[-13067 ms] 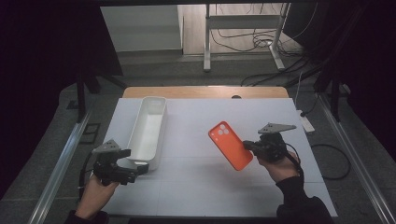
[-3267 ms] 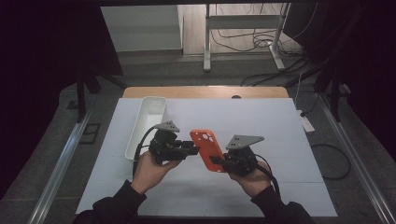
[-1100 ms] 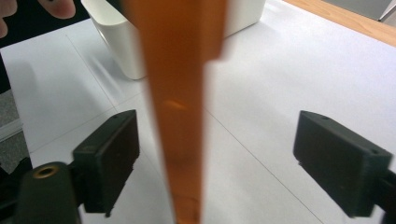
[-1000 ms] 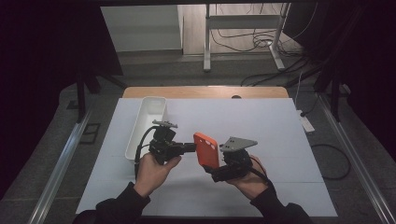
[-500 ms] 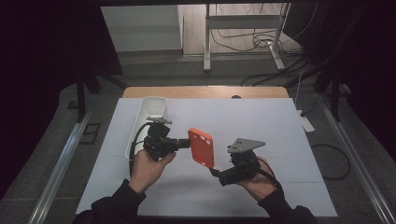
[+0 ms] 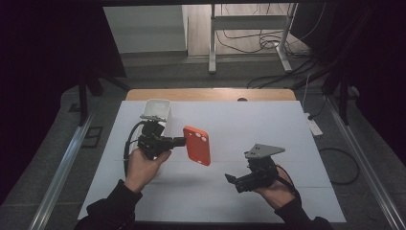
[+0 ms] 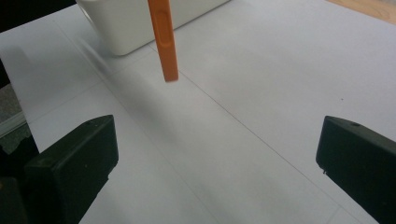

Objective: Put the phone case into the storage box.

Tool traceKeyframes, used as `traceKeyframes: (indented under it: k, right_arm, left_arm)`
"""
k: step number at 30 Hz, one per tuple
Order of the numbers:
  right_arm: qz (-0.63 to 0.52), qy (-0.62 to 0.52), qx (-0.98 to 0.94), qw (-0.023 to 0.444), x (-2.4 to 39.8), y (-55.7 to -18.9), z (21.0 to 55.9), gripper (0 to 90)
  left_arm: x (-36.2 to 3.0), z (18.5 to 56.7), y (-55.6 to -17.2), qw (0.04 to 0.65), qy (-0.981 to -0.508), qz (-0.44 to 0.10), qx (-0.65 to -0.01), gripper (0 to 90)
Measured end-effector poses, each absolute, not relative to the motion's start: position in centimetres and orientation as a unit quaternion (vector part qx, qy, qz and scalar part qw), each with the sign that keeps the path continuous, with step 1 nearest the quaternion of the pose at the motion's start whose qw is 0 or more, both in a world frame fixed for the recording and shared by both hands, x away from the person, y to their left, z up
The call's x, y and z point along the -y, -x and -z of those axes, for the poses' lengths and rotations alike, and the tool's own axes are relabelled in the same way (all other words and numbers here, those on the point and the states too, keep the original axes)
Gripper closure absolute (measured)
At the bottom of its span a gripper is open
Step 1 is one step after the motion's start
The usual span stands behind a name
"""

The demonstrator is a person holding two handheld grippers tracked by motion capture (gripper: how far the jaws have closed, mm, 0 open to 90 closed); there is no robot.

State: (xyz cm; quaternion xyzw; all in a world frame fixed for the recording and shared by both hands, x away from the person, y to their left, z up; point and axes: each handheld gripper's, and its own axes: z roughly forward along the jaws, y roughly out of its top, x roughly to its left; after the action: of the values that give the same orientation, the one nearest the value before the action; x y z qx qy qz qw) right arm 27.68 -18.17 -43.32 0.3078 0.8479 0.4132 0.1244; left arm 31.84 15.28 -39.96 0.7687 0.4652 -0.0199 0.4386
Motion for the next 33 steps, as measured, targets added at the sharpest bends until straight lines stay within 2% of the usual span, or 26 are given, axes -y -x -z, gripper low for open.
traceKeyframes:
  k: [33]
  right_arm:
    - [-0.396,-0.367,-0.828,0.155,24.5,-26.0,43.3,0.0]
  left_arm:
    - [-20.3,38.4,-34.4,0.445,-0.746,0.005,-0.495,89.4]
